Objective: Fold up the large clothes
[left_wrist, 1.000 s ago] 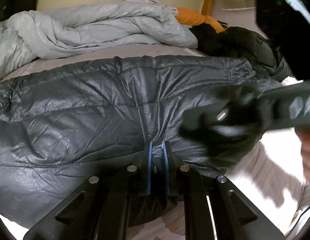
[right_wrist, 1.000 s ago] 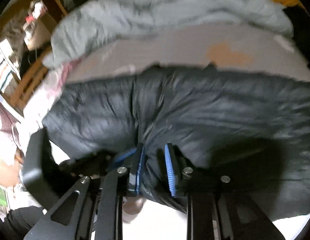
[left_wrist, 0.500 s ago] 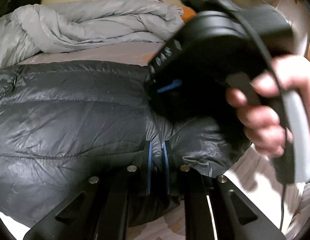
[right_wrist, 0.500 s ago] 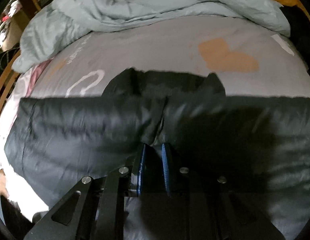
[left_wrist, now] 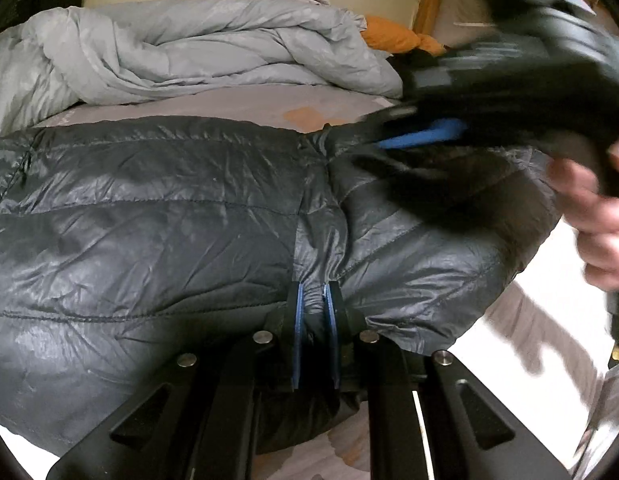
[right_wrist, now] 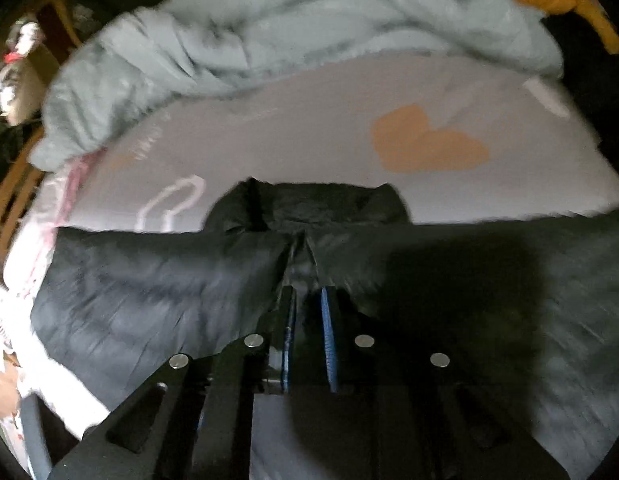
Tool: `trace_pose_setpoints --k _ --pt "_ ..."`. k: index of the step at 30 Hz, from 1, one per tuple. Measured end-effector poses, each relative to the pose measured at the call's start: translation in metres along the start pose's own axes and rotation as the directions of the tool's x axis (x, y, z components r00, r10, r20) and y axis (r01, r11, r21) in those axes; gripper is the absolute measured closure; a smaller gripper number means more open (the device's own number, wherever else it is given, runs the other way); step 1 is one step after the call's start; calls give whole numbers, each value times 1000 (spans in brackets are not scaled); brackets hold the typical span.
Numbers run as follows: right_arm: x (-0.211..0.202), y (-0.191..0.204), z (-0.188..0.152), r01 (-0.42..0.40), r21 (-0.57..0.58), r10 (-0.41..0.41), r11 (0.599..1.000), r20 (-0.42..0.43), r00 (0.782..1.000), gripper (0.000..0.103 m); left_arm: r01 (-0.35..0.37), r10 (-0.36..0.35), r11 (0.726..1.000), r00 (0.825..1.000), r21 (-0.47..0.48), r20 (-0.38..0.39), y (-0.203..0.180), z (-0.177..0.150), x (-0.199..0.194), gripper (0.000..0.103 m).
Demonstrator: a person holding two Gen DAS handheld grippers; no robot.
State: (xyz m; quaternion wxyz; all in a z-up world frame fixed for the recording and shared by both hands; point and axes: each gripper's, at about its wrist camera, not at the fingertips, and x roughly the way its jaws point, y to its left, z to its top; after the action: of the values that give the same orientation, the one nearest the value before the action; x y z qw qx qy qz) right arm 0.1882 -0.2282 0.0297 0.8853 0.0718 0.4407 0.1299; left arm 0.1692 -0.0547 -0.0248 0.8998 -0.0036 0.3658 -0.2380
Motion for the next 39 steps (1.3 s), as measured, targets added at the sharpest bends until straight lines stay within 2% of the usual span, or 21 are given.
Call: trace_pose_setpoints --k 1,2,3,7,9,11,14,16,18,19,20,22,26,28,29,30,31,33,35,37,39 --pt "-14 -5 -8 -9 5 9 1000 20 1000 62 -3 3 1000 1000 2 1 -1 0 0 90" --pt "-34 -12 -22 -20 15 20 1000 47 999 42 -6 6 1000 1000 5 1 -2 0 0 90" --pt "-47 -18 -31 -23 23 22 999 65 998 34 -9 9 1000 1000 8 2 -3 -1 0 90" --pt "-99 -51 -77 -30 112 19 993 96 995 29 -18 18 1000 1000 15 4 -5 -1 -1 90" --pt "-112 -70 -96 -43 169 27 985 97 995 16 -18 18 1000 1000 15 4 -5 -1 -1 90" --pt "-116 -85 -108 -39 204 21 978 86 996 16 -20 19 1000 1000 16 5 -5 -1 -1 90" --pt "-105 -112 -116 26 306 -51 952 74 996 16 -21 21 1000 1000 17 7 -5 -1 -1 91" --pt "-91 -134 -119 6 450 -42 893 69 997 16 -24 24 1000 1000 20 8 -6 -1 -2 90" --pt "-80 -154 -124 -52 588 -10 807 103 995 15 -25 25 999 1000 20 9 -6 -1 -2 90" --pt "-76 -164 -128 -103 648 14 755 141 990 15 -24 24 1000 1000 20 9 -6 -1 -2 90" --pt "-71 -174 -133 -209 701 69 682 222 973 15 -23 23 1000 1000 19 9 -5 -1 -2 91" --pt "-63 -179 -134 -272 731 104 626 268 958 15 -23 22 1000 1000 18 9 -6 -1 -1 91" --pt "-59 -160 -111 -231 630 45 742 297 954 15 -25 25 1000 1000 19 9 -6 -1 -2 90" --pt "-57 -149 -100 -181 582 5 793 291 957 36 -51 51 999 999 16 14 -9 1 -3 87" --pt "-59 -144 -96 -141 552 -19 822 275 961 59 -65 65 998 998 5 10 -11 2 -7 81" --pt "-64 -134 -90 -70 492 -67 868 255 965 69 -68 68 998 998 -9 2 -13 5 -12 76" --pt "-73 -128 -87 -26 446 -100 895 256 962 71 -58 58 998 998 -34 -9 -13 11 -21 64" --pt "-99 -118 -84 18 344 -127 939 297 946 74 -23 25 998 999 -60 27 -9 22 -46 56" --pt "-123 -105 -81 139 234 -214 962 339 916 75 -99 102 995 991 -32 87 -4 30 -77 46" --pt "-139 -101 -80 247 175 -295 953 361 885 75 -182 185 983 977 -38 108 10 33 -102 37" --pt "-157 -111 -81 296 179 -343 938 379 859 75 -227 235 970 968 -88 92 32 30 -119 29"
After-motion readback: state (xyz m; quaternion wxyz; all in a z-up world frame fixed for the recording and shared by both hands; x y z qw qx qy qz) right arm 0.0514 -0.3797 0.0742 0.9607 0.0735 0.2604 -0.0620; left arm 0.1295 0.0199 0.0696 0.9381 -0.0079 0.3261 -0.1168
